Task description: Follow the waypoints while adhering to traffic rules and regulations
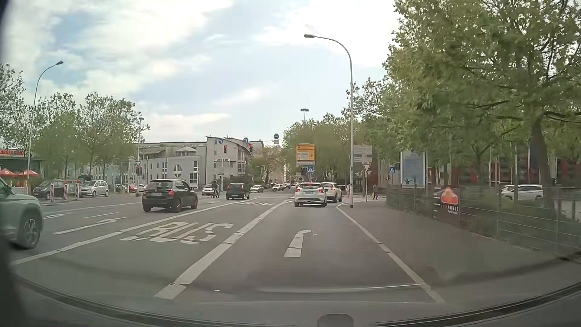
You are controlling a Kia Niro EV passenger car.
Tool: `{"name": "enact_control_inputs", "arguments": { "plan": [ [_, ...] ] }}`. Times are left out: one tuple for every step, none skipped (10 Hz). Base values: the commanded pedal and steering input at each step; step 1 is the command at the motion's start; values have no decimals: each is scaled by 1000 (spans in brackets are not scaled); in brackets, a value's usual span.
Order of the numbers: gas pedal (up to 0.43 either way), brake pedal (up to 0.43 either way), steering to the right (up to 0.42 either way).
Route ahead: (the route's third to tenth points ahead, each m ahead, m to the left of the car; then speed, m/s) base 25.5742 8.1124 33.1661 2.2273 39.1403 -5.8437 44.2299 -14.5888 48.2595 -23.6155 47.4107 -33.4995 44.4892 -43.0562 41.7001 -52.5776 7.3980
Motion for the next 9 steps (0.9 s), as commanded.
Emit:
{"name": "enact_control_inputs", "arguments": {
  "plan": [
    [0,201,-5],
    [0,201,-5],
    [0,201,-4],
    [0,201,-3],
    [0,201,-2],
    [0,207,-2],
    [0,213,-2],
    [0,213,-2],
    [0,226,-2]
  ]
}}
